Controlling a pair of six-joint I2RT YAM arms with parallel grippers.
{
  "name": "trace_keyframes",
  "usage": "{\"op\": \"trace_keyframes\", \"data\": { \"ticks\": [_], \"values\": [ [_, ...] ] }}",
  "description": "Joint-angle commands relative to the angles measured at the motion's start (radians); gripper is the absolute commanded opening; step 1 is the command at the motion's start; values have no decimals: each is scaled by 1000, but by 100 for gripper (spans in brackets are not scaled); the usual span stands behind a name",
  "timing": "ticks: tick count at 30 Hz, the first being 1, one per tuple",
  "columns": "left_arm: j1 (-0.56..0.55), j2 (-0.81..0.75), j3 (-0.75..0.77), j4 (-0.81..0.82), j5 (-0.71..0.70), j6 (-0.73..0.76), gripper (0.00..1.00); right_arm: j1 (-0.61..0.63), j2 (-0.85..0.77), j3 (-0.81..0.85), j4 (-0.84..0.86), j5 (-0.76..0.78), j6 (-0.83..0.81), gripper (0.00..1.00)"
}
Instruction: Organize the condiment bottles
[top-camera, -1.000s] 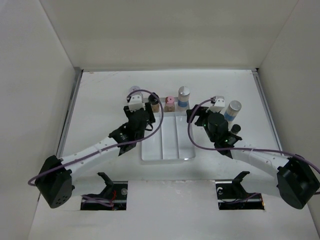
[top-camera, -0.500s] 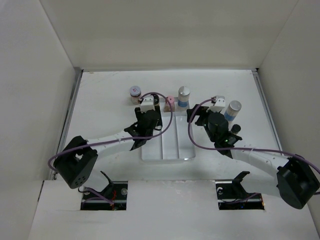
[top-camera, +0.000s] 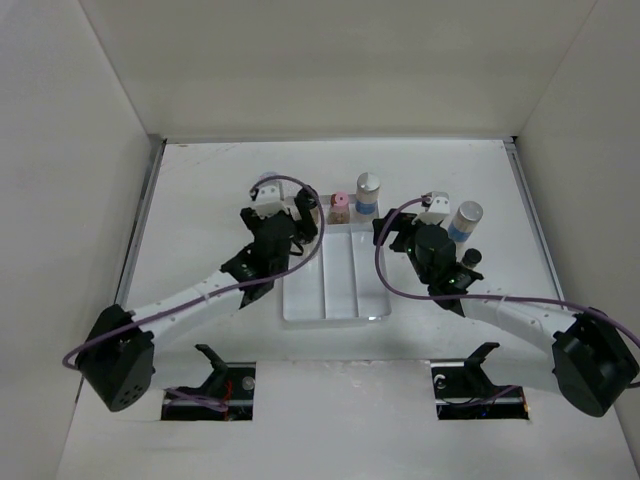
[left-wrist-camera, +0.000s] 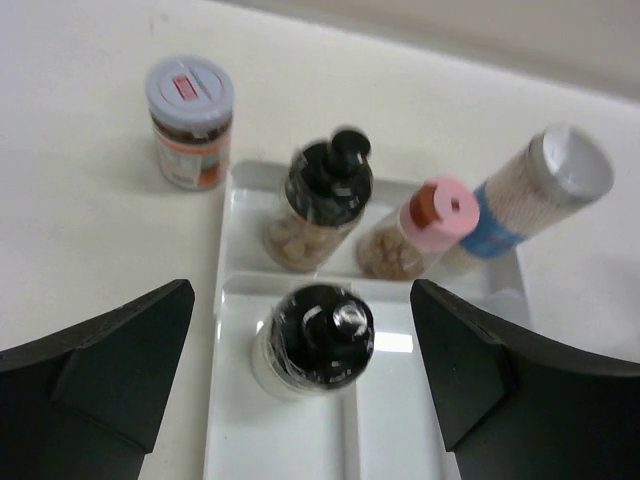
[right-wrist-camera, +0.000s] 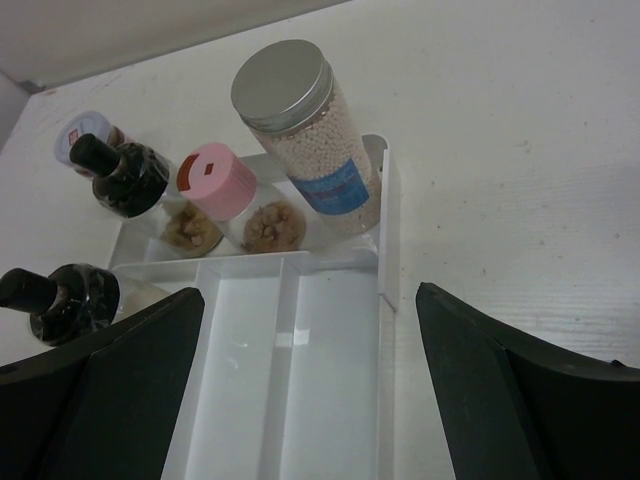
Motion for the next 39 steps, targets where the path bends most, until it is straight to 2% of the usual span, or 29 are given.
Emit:
{"op": "trace_keyframes", "data": {
  "ticks": [1,5,10,13,16,26,32,37,39],
  "values": [
    [82,-71,64,18,-34,-2,90,-9,1,11,46,14,9,94],
    [202,36,221,-71,41,-40,91,-9,14,14,46,15,9,94],
    [344,281,488,-206,159,-56,91,-10,8,13,46,18,6,95],
    [388,445,663,-345,249,-66,91,-12,1,11,45,24,1,95],
    [412,574,783,-467,280,-83,91,-12,-2,10,43,37,-3,95],
    [409,654,757,-413,159,-86,85,-6,-7,11,42,34,-3,96],
    [428,713,756,-386,171,-88,70,-9,-16,10,40,35,-5,96],
    [447,704,714,-349,191,-89,67,-9,-15,10,39,35,-5,97],
    [454,679,691,-329,199,-89,57,-7,-13,11,39,35,-5,97]
  ]
}}
